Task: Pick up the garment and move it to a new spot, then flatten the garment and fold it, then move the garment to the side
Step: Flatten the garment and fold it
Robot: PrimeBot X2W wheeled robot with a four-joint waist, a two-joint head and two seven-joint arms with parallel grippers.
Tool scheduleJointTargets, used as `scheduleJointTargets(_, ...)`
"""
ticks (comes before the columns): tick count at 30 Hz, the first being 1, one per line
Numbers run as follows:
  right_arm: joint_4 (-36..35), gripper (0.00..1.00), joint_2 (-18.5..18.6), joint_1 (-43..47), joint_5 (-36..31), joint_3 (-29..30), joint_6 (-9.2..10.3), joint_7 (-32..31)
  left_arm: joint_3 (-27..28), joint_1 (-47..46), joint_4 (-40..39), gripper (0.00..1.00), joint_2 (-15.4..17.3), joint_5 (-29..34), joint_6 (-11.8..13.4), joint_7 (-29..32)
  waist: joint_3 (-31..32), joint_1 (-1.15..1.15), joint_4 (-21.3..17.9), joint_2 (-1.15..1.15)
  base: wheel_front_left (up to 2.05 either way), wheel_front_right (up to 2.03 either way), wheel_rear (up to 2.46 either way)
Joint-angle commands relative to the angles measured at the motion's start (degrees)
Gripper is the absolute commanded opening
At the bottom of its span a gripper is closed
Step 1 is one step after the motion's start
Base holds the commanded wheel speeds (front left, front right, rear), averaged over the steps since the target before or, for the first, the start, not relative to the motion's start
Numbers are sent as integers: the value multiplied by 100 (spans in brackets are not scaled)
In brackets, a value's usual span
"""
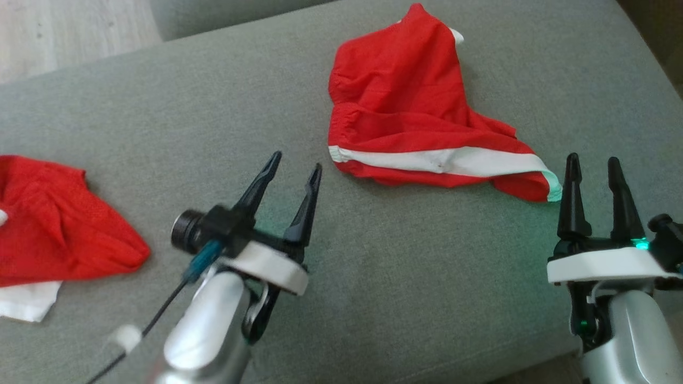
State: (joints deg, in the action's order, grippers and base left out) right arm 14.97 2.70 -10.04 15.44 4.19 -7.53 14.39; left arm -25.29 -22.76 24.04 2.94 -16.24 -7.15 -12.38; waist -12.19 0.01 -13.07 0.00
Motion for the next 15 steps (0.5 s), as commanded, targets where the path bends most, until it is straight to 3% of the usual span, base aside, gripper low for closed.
scheduleJointTargets(1, -193, 100, 20, -198, 36, -131, 4, 61, 98, -342, -99, 100, 74, -30, -24, 42, -53, -1, -38, 0, 0, 0, 0)
scheduleJointTargets(10, -196, 100, 19, -313, 231, -290, 4, 61, -714, -1129, 704, 100, 238, -600, -32, 667, -302, -1, -255, 0, 0, 0, 0)
scheduleJointTargets(15, -224, 100, 19, -397, 309, -363, 4, 61, -836, -1430, 1087, 100, 217, -1161, -33, 954, -450, -1, -389, 0, 0, 0, 0)
